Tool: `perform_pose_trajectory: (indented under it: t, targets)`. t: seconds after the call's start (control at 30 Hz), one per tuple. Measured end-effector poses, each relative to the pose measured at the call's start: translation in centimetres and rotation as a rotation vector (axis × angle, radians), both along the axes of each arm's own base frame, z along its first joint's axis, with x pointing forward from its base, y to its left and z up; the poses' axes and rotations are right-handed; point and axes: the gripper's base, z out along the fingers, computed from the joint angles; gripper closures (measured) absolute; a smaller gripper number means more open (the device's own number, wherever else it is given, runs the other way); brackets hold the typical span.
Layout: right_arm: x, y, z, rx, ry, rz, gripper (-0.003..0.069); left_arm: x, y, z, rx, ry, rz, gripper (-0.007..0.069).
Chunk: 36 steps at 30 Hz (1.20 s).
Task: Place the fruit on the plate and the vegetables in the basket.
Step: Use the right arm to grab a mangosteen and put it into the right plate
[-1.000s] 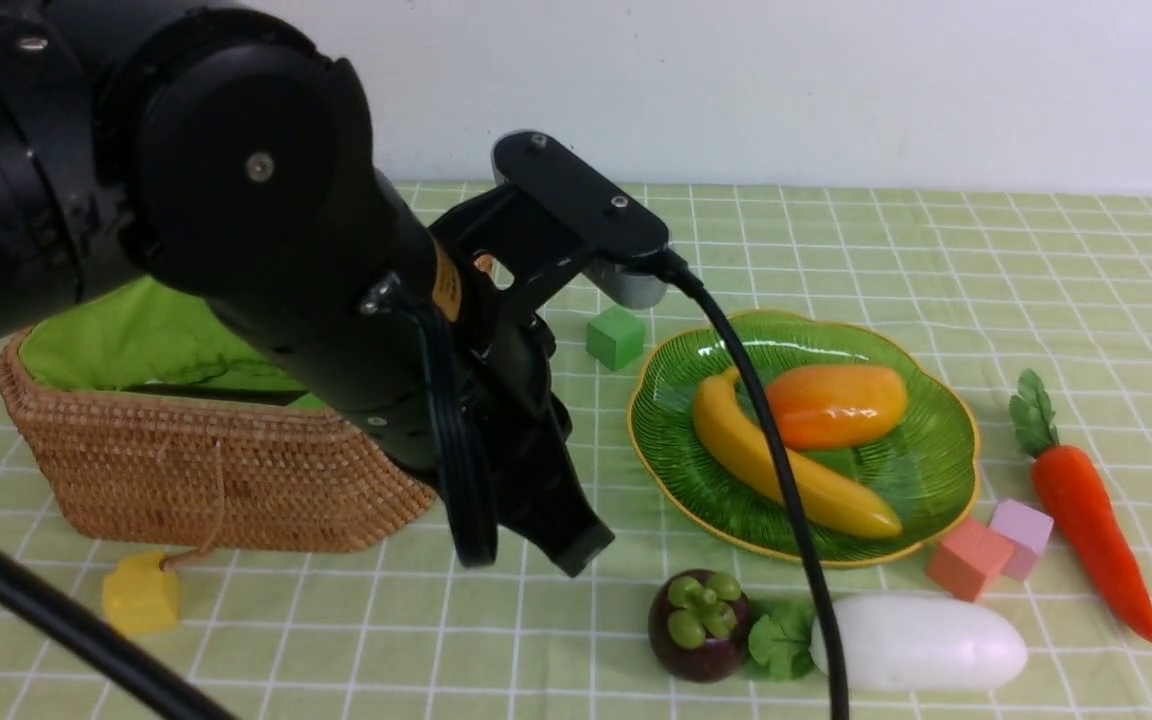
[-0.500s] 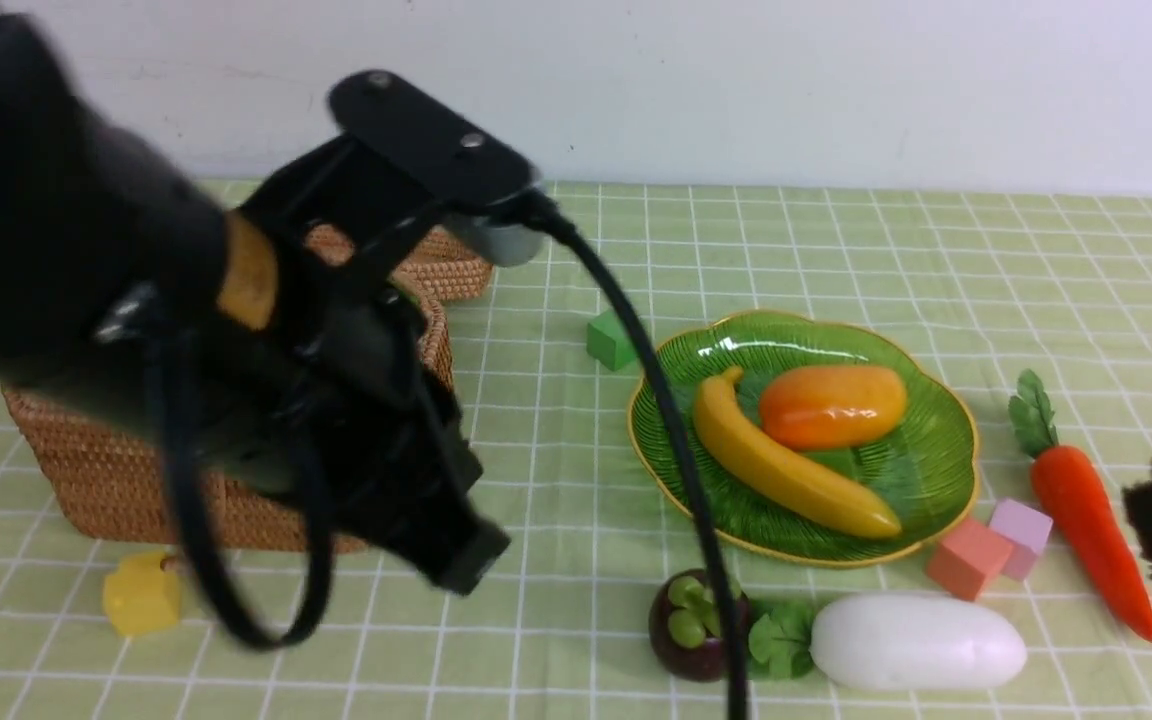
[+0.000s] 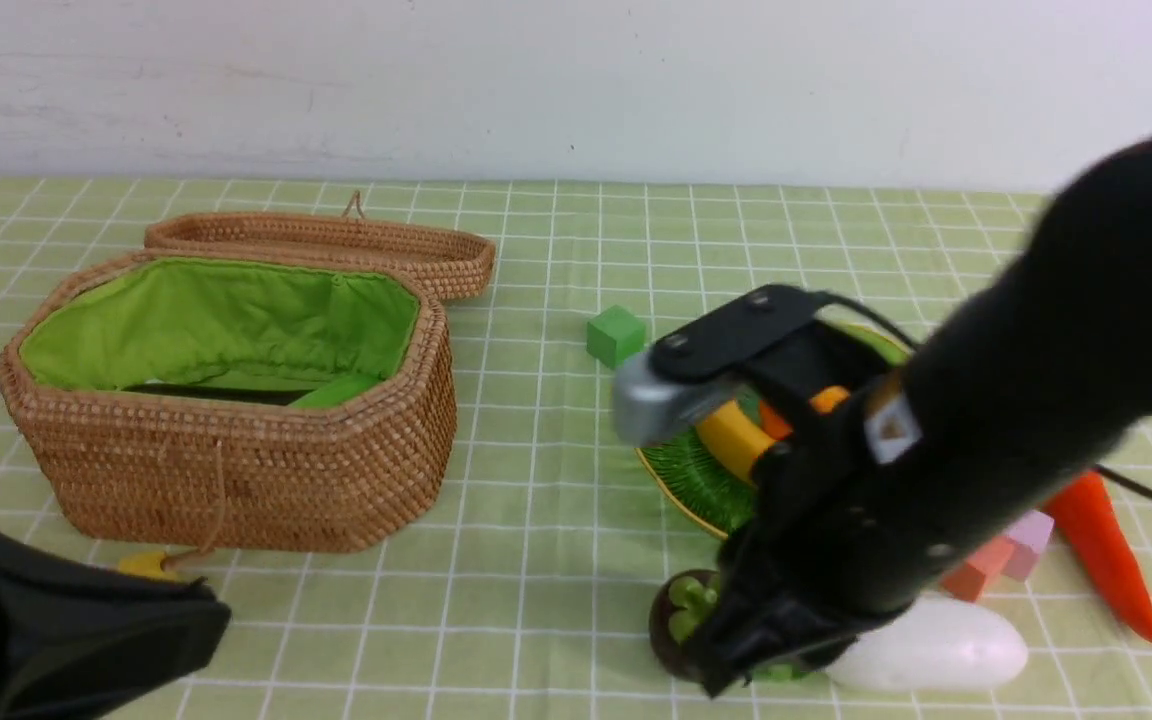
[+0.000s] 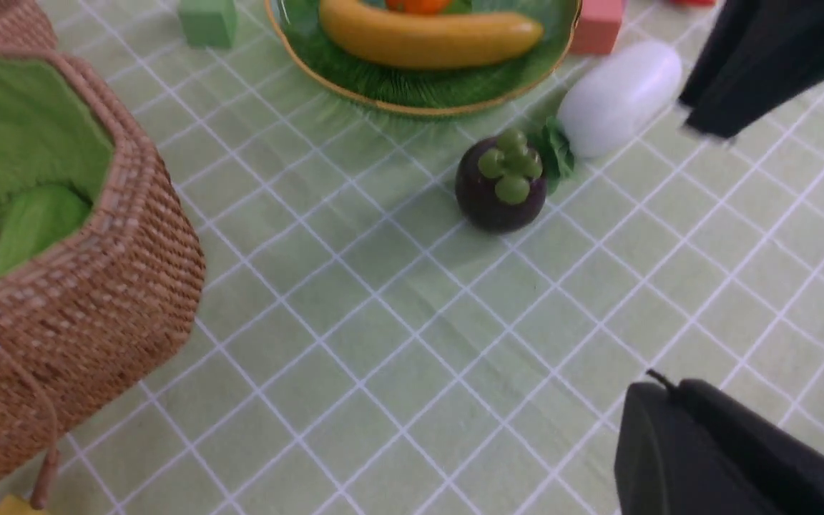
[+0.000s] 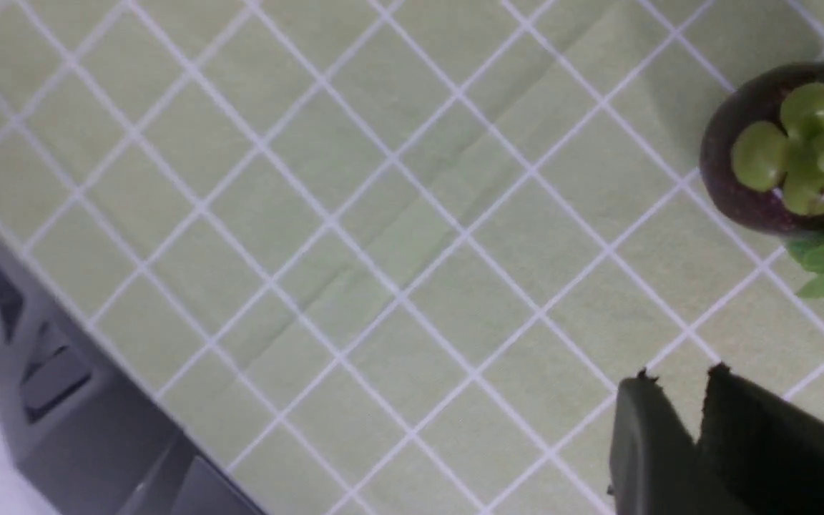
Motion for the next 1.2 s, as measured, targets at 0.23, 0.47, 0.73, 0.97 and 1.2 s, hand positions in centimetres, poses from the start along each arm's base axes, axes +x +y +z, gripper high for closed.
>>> perform_pose_trajectory:
  t: [0.23, 0.47, 0.73, 0.97, 1.2]
  targets:
    - [4.1, 2.4, -3.8, -0.127, 0.027, -0.086, 0.0204, -0.7, 0.7, 0.6, -0.042, -0.05, 0.002, 0.0638]
    - [7.1, 2.3, -7.9, -0.169, 0.099, -0.183, -0.0008, -0.7, 0.7, 0.6, -0.04, -0.047, 0.002, 0.0638]
    - [8.3, 2.5, -9.9, -0.143, 0.125, -0.223, 0.002, -0.7, 0.7, 0.6, -0.039, -0.048, 0.002, 0.0638]
    - [8.7, 2.8, -11.3, -0.155, 0.142, -0.227, 0.0041, -0.7, 0.7, 0.6, -0.039, -0.048, 0.002, 0.0638]
    - [9.1, 3.4, -12.4, -0.118, 0.145, -0.245, 0.0043, -0.8, 0.7, 0.5, -0.04, -0.043, 0.001, 0.0638]
